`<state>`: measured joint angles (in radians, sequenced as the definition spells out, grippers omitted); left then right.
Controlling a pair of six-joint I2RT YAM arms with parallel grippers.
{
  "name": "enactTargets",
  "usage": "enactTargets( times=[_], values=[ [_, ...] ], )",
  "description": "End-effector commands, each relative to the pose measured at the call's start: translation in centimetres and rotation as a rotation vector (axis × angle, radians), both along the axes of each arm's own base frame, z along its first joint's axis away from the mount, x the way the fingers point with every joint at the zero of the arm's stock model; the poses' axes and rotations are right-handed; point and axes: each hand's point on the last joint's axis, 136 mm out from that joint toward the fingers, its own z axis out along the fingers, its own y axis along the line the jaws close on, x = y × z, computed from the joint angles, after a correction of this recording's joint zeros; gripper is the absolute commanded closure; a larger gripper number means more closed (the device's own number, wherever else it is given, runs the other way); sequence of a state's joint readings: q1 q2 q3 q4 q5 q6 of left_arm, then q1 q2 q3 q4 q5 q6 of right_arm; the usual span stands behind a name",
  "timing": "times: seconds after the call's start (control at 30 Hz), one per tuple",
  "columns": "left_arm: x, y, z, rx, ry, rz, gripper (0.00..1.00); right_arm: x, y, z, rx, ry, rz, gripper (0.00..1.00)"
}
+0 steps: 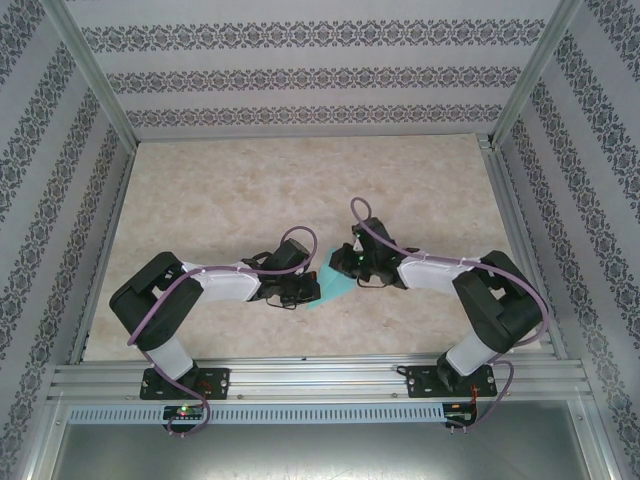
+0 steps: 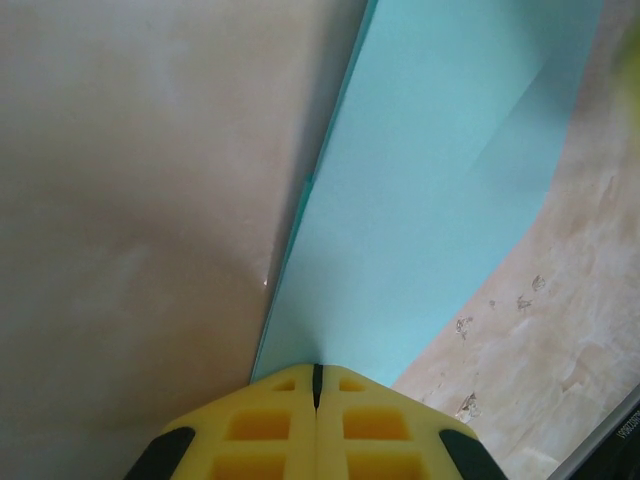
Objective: Fold a paper plane with a square sheet of paper (pick it up from the middle)
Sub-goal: Fourth fold the wing at the center of the table.
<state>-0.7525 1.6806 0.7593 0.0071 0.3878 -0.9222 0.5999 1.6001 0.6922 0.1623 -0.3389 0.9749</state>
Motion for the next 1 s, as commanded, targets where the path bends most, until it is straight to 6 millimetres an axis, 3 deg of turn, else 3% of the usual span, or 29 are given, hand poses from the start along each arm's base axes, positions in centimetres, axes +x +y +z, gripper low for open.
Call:
enactTargets(
  times=[0.0, 0.23, 0.4, 0.53, 0.7, 0.97],
  values=[
    [-3.1, 2.4, -3.3, 0.136, 0.138, 0.002, 0.95, -1.1, 1.7, -0.3, 0.042, 0.019, 0.0, 0.9],
    [-3.1, 2.4, -3.6, 0.135, 0.143, 0.011, 0.95, -3.9, 1.4, -3.3, -0.02, 0.078, -0.016, 0.91],
    [-3.0, 2.3, -3.8, 0.136, 0.147, 0.011, 0.95, -5.1, 1.7, -3.9, -0.018, 0.096, 0.011, 0.92],
    [-3.2, 2.5, -3.8, 0.14, 0.149, 0.007, 0.95, -5.2, -0.3, -5.8, -0.123, 0.117, -0.025, 0.92],
    [-3.8, 3.1, -4.3, 0.157, 0.161, -0.002, 0.95, -3.0, -3.4, -6.7, -0.194, 0.102, -0.104, 0.92],
    [-4.5, 3.5, -4.8, 0.155, 0.172, -0.011, 0.95, 2.6, -5.6, -4.5, -0.16, 0.044, -0.146, 0.9]
  ],
)
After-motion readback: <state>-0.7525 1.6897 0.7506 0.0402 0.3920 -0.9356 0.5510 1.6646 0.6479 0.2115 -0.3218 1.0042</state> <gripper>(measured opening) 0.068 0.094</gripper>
